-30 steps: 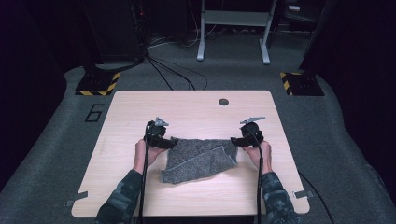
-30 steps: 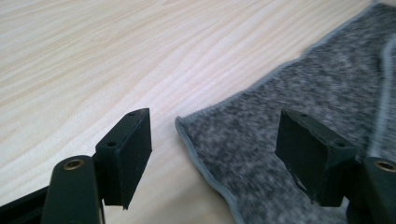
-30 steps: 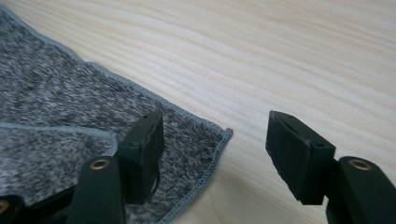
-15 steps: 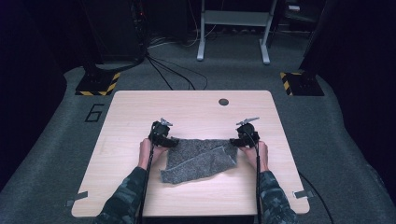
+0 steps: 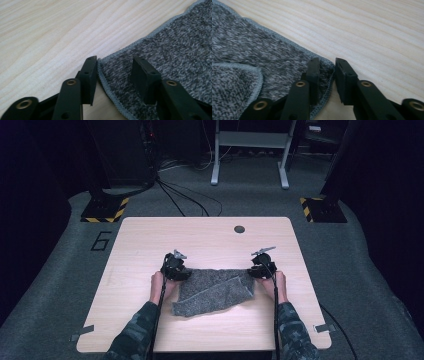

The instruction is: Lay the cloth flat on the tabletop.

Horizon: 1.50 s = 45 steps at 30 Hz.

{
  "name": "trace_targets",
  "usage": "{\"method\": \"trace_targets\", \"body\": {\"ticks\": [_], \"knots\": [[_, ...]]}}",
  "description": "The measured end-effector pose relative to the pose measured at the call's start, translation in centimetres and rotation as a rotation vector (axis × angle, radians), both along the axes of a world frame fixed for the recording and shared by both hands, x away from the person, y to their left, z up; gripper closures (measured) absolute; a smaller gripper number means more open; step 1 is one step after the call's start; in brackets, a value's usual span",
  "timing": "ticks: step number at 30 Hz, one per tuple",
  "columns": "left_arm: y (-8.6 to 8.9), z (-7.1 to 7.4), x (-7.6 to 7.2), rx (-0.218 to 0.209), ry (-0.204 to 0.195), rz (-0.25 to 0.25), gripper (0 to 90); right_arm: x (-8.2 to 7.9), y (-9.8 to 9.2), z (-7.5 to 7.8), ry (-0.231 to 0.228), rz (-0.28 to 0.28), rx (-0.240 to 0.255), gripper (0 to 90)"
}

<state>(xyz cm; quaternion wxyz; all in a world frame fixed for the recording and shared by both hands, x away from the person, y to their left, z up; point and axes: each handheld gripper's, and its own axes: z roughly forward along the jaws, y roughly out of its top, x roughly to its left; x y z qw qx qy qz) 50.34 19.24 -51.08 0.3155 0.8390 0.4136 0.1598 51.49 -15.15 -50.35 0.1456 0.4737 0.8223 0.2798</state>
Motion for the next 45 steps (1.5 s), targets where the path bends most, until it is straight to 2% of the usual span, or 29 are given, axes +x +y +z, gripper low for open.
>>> {"method": "trace_targets", "body": {"ticks": [4, 8, 11, 15, 18, 20, 26, 29, 33, 36, 38, 39, 43, 44, 45], "knots": [[-0.3, 0.2, -0.2, 0.009, 0.011, -0.022, 69.6, 0.0, 0.1, 0.0, 0.005, 0.007, 0.005, 81.1], [-0.7, 0.1, -0.4, -0.002, 0.004, -0.013, 79.7, -0.1, 0.3, 0.1, 0.015, 0.017, 0.005, 85.1], [-0.8, 0.1, -0.5, -0.003, 0.005, -0.017, 84.2, -0.4, 0.6, 0.0, -0.005, 0.017, -0.012, 86.2], [-0.5, 0.0, -0.5, -0.025, 0.012, -0.014, 85.5, -0.9, 0.6, -0.2, -0.029, 0.011, -0.007, 86.9], [-0.4, 0.1, -0.6, -0.029, 0.008, -0.014, 85.9, -1.0, 0.4, -0.2, -0.023, 0.000, 0.027, 87.2], [-0.1, 0.3, -0.8, -0.055, 0.004, -0.009, 86.2, -1.2, 0.2, 0.1, -0.033, -0.008, 0.047, 87.3], [0.6, 2.0, -1.8, -0.098, -0.049, -0.013, 86.3, -2.5, -0.4, 2.2, -0.107, -0.002, 0.066, 87.4], [0.7, 3.0, -2.5, -0.098, -0.071, -0.029, 86.3, -3.2, -0.4, 3.1, -0.139, 0.002, 0.071, 87.4], [1.0, 4.0, -3.4, -0.120, -0.095, -0.035, 86.4, -4.3, -0.5, 4.3, -0.185, 0.032, 0.074, 87.4], [1.1, 4.4, -3.9, -0.142, -0.099, -0.037, 86.4, -5.2, -0.5, 5.1, -0.202, 0.029, 0.072, 87.5], [1.3, 4.4, -4.1, -0.144, -0.095, -0.040, 86.4, -5.7, -0.7, 5.5, -0.195, 0.019, 0.092, 87.5], [1.4, 4.3, -4.2, -0.146, -0.082, -0.043, 86.4, -5.8, -0.8, 5.5, -0.198, 0.029, 0.090, 87.5], [1.6, 3.5, -4.0, -0.139, -0.058, -0.044, 86.5, -6.3, -0.7, 5.3, -0.188, 0.037, 0.086, 87.6], [1.5, 3.3, -3.8, -0.136, -0.051, -0.044, 86.5, -6.1, -0.7, 5.1, -0.195, 0.047, 0.078, 87.6], [1.5, 3.1, -3.5, -0.136, -0.045, -0.042, 86.6, -5.9, -0.6, 4.9, -0.181, 0.040, 0.076, 87.6]]}}
